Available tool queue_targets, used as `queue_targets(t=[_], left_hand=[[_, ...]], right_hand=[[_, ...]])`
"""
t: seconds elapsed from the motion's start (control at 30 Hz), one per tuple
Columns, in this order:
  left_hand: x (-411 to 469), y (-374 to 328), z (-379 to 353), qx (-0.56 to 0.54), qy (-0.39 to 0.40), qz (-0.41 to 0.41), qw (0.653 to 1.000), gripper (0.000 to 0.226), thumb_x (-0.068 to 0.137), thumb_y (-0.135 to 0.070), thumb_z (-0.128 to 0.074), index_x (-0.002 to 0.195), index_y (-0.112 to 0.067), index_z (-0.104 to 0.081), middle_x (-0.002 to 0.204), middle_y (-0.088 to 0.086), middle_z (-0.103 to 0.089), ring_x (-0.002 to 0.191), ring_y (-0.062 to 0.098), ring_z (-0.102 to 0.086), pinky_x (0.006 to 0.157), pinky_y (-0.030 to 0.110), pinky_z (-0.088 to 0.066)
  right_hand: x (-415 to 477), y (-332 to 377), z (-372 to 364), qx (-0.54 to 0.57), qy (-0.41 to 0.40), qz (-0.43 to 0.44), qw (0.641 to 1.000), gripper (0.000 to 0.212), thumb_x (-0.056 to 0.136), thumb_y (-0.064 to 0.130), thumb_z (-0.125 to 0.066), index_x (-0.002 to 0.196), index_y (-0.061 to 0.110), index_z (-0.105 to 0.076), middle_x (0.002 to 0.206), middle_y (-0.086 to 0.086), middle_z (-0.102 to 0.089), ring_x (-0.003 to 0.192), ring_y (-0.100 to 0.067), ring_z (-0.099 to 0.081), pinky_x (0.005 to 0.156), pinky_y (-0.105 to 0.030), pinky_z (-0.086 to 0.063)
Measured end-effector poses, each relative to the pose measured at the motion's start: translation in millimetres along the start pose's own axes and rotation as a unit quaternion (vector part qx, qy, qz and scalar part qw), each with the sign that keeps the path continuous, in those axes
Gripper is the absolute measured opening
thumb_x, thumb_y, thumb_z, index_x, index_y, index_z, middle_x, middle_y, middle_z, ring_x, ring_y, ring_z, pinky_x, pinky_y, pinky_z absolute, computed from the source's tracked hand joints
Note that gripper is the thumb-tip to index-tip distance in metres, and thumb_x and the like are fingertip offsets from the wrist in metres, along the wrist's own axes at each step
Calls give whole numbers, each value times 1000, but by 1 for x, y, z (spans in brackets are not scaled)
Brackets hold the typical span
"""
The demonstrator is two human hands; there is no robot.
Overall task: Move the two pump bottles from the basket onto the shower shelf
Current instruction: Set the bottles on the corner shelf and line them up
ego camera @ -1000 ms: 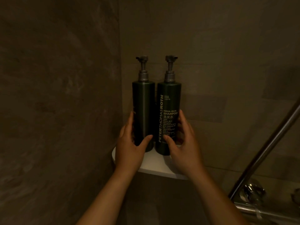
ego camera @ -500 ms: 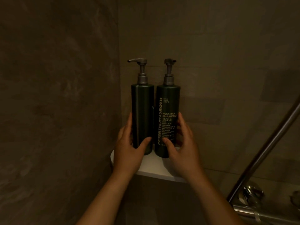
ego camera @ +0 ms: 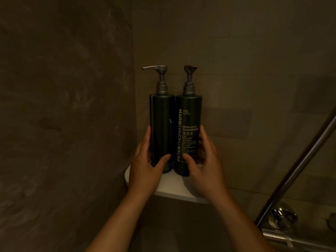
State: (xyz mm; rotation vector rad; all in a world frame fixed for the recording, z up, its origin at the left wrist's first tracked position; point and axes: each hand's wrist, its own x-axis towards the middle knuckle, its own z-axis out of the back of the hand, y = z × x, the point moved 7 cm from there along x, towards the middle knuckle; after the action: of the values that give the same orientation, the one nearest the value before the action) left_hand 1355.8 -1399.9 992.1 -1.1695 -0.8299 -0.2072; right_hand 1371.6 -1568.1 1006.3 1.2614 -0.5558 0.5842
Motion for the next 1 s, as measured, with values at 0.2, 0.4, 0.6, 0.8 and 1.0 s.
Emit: queue_targets(t=[0.2,0.4,0.6,0.8,1.0], left_hand=[[-3,-2,3,-8,-17,-3,1000,66,80,-57,-49,139,-52,-20,130,-18,-40,117,-8,-45,88,26,-50],[0,0,1,-70,-1,28,997,69,71,-57,-58,133,-55,-29,126,-23,-51,110,-8,-52,86,27,-50],[-3,-1,3,-24,-18,33,999,68,72,-67,-51,134,-57,-24,128,-25,-41,114,-8,-45,90,31,-46],[-1,0,6,-78,-15,43,996,62,72,-51,-59,129,-55,-35,118,-31,-52,107,-15,-50,78,11,-47],[-3,-1,6,-75,-5,42,996,55,68,-60,-57,120,-61,-38,116,-33,-51,106,-20,-46,73,4,-44]], right_hand=[[0,0,0,1,2,-2,1000,81,84,15,-62,141,48,-14,141,12,-34,127,-6,-40,102,-40,-44],[0,-1,0,-2,3,-8,1000,82,84,15,-62,140,50,-13,143,10,-34,127,-7,-39,101,-42,-44],[0,0,0,5,5,-7,1000,82,84,15,-62,141,49,-13,143,11,-35,127,-4,-39,102,-42,-43],[1,-1,-1,11,7,-15,1000,82,84,15,-62,141,48,-14,143,10,-35,126,-5,-40,101,-41,-45],[0,-1,-1,9,7,-14,1000,82,84,15,-62,140,49,-14,142,11,-35,127,-5,-39,102,-42,-44]])
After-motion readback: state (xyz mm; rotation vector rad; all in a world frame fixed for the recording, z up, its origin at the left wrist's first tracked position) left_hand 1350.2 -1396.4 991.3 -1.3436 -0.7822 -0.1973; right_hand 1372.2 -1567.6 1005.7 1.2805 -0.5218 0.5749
